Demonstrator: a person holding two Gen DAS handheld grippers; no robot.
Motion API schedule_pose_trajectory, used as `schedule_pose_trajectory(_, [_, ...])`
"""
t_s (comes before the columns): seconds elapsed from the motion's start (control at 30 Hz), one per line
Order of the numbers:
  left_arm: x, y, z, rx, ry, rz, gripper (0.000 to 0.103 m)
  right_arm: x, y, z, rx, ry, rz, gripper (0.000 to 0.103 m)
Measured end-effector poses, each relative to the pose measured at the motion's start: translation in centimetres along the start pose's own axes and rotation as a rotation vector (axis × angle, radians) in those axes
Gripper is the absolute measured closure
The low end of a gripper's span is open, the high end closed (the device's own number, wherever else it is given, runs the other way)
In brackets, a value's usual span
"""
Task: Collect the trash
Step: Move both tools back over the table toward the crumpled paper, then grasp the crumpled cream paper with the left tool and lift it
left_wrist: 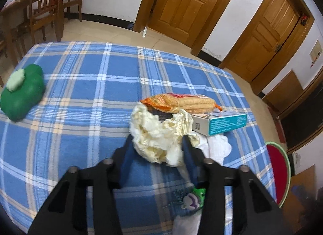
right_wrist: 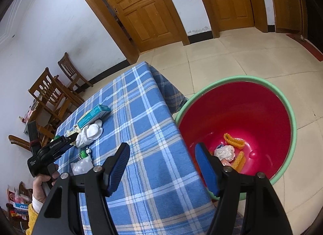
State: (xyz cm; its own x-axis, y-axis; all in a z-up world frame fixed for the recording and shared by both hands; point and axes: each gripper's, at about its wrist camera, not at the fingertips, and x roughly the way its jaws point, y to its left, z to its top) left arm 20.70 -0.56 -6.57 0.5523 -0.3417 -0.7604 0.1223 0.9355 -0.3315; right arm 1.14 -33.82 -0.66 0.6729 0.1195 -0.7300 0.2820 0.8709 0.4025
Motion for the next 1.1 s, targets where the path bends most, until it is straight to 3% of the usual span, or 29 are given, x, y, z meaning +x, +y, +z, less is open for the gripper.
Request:
schedule_pose_trajectory(0.13, [-0.8,-0.2,-0.1,0.004,-0.026,-0.025,0.074,0.3,0.2,-0.1,-0.008,0.010,0.008,0.033])
schedule_pose_trajectory(0.37, [-3.4,0.5,-0.3,-0.037,-0.070,-0.055,0.076,0.8,1.9,-0.3,-0.045,0.021,0.039,0.033])
schedule_pose_trajectory(0.77, [-9.5,1.5,-3.1,-0.060,-0.122,-0.003,0.076,2.5,7.4,-1.2,-0.162,0.065,0.129,0.033])
schedule_pose_trajectory(1.1, [-12.6,3.3,-5.5,-0.074,-0.137,0.081,0.076,5.2,12.9,-3.0,-0.273,0.150,0.171,0.024])
